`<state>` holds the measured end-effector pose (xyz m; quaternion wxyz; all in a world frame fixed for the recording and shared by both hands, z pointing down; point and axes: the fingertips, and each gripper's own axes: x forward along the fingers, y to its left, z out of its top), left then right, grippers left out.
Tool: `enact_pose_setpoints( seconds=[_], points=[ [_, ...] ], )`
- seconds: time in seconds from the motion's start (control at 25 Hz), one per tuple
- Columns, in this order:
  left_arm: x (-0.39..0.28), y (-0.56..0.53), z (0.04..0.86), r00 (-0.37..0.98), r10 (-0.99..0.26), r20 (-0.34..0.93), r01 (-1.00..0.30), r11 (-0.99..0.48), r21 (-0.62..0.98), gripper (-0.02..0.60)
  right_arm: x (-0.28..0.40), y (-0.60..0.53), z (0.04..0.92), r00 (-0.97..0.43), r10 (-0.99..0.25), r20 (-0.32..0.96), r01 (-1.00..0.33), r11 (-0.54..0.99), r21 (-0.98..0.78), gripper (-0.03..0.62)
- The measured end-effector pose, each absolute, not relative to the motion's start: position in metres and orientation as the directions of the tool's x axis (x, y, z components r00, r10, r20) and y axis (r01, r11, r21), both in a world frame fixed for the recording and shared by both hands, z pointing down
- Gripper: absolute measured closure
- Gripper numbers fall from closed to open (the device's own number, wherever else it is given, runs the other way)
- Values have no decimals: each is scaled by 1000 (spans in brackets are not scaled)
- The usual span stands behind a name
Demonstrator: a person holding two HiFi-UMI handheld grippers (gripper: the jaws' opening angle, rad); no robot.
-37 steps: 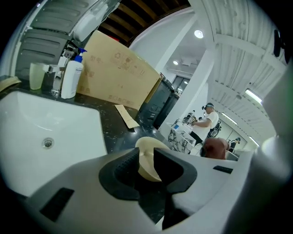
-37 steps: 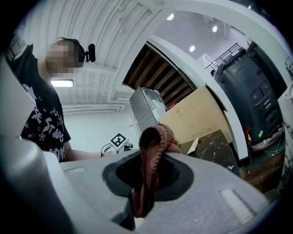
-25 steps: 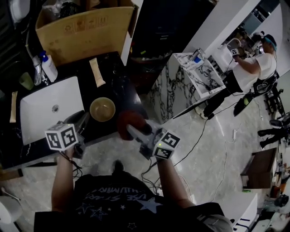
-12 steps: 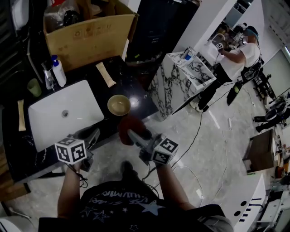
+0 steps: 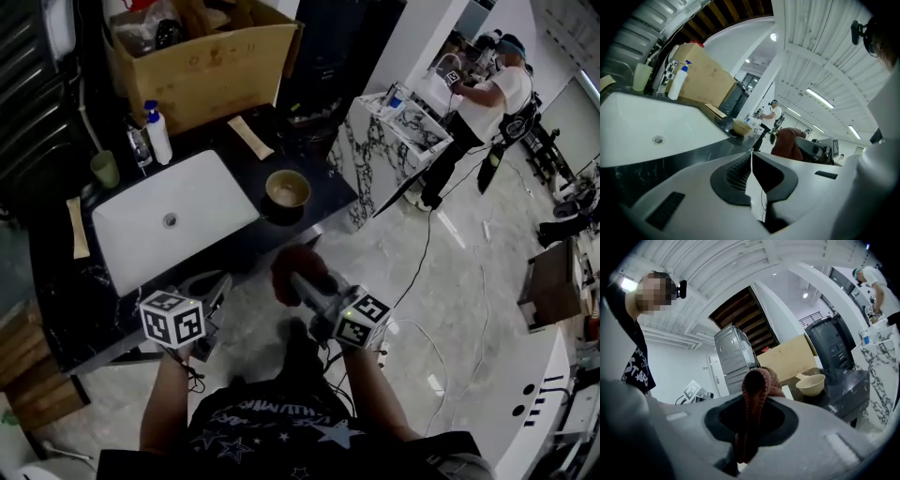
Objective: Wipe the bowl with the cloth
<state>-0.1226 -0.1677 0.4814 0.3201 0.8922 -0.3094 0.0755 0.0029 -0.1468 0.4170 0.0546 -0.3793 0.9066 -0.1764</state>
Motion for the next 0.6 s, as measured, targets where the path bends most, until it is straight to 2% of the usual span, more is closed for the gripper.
enact_pose_setpoints(
  seconds=[0.36,0.6],
  points=[
    [-159,-110,468,857,-432,279,-515,-733,444,563,-34,-73,430,-602,-795,77,-746,526,-408,540],
    [-157,-96,444,864,-459,208,-504,-795,337,574,-46,-46,429,-589,-799,120,-773,512,-375,541]
  ],
)
